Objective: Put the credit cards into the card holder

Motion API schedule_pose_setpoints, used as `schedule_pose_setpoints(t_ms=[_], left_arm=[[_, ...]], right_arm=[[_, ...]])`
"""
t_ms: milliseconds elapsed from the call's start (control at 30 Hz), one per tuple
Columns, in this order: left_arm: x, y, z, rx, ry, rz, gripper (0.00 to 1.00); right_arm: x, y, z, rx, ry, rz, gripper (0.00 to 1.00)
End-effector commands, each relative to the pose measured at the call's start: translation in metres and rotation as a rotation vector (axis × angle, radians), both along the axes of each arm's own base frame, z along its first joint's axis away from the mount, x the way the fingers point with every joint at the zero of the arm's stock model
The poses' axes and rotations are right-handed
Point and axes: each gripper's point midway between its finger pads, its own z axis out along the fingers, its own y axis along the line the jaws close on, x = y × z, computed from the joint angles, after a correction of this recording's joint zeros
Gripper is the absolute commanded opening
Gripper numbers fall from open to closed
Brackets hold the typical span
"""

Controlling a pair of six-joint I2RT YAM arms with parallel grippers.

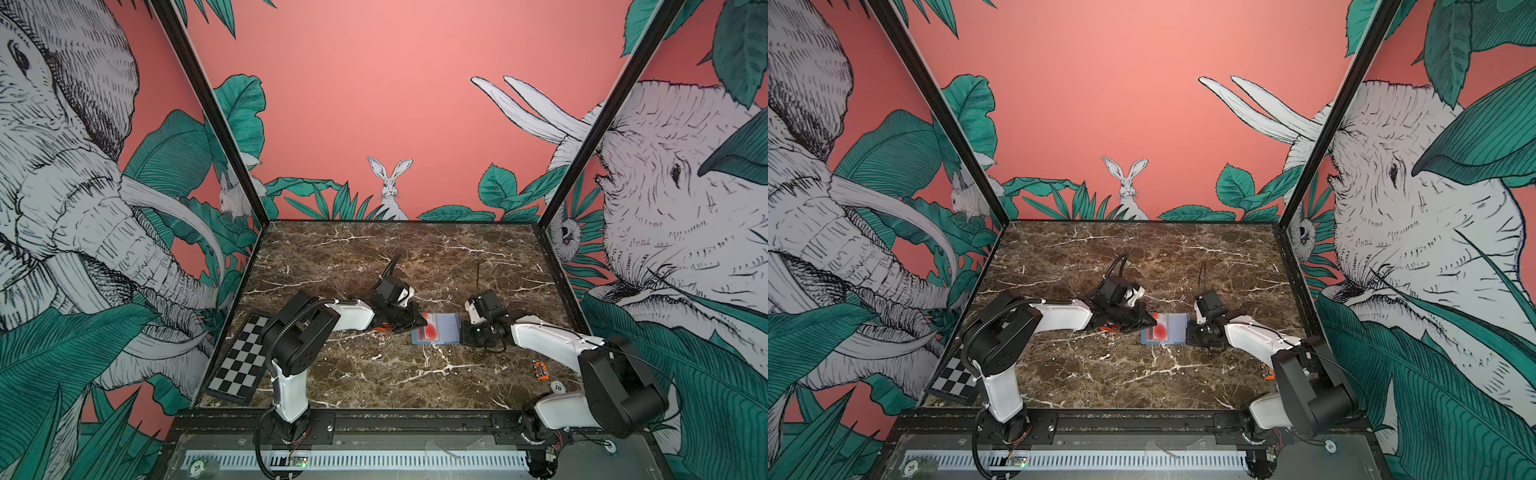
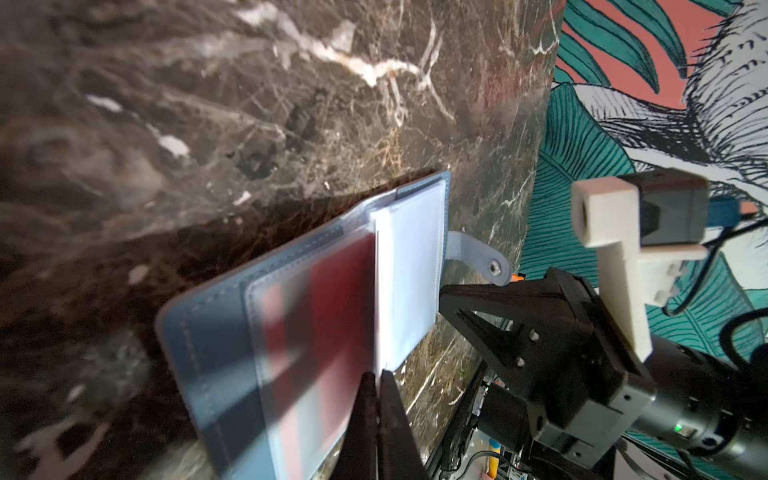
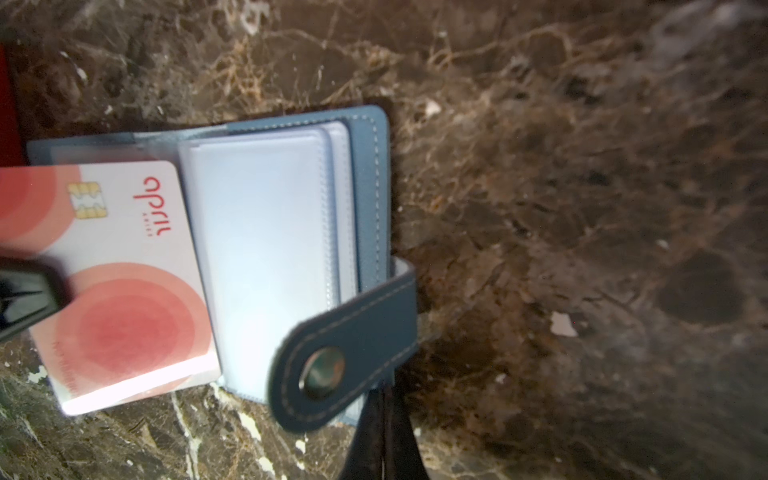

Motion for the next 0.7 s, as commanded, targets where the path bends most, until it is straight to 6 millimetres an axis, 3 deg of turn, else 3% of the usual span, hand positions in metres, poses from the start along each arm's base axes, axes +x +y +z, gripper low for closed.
schedule_pose_setpoints(t_ms=[0, 667], left_arm=[[0.0037, -0.0017, -0.0007, 0.018, -0.017, 0.001, 0.00], [-0.0019, -0.0099, 0.0009, -0.034, 0.017, -0.022, 0.00]], right_arm=[[0.0022, 0.0018, 0.0006, -0.016, 0.000, 0.009, 0.06], [0.0030, 0.0024, -0.0022, -0.017, 0.005, 0.009, 0.06]])
